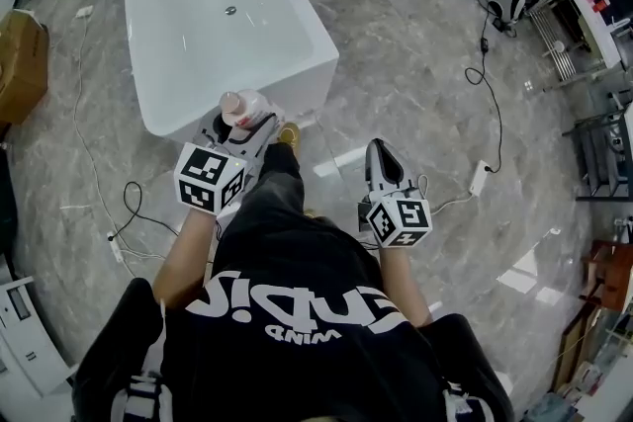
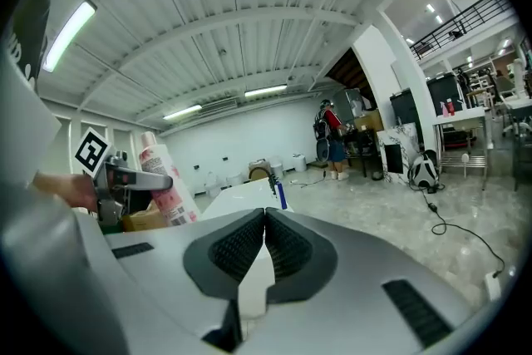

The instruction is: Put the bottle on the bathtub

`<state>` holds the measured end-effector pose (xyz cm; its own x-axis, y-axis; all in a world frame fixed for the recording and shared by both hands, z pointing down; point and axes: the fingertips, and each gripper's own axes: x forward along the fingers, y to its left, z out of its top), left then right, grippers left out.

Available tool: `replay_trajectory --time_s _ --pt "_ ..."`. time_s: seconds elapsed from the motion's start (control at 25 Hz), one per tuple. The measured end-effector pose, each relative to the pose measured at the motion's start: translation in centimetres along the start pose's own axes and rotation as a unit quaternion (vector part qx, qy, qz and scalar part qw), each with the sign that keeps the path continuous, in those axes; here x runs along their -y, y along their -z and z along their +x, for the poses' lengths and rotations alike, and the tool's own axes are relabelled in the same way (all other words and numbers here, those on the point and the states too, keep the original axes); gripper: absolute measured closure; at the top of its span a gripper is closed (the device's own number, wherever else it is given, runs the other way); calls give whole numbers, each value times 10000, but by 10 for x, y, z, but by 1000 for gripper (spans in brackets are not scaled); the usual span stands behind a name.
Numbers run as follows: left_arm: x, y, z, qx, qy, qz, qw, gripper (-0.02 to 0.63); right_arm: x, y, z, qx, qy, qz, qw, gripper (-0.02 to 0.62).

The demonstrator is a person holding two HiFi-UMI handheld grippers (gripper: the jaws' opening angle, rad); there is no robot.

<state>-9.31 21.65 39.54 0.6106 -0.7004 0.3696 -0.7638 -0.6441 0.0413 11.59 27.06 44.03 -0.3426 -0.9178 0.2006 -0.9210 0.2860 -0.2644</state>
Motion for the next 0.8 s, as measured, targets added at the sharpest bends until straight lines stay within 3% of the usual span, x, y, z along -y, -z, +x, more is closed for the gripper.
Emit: replay_trajectory --time_s 0.48,0.8 --pt "-101 -36 115 -172 91 -98 9998 373 28 -44 153 -248 -225 -108 9994 571" --pt "-169 -69 199 -286 408 57 9987 373 56 -76 250 -355 104 37 9993 571"
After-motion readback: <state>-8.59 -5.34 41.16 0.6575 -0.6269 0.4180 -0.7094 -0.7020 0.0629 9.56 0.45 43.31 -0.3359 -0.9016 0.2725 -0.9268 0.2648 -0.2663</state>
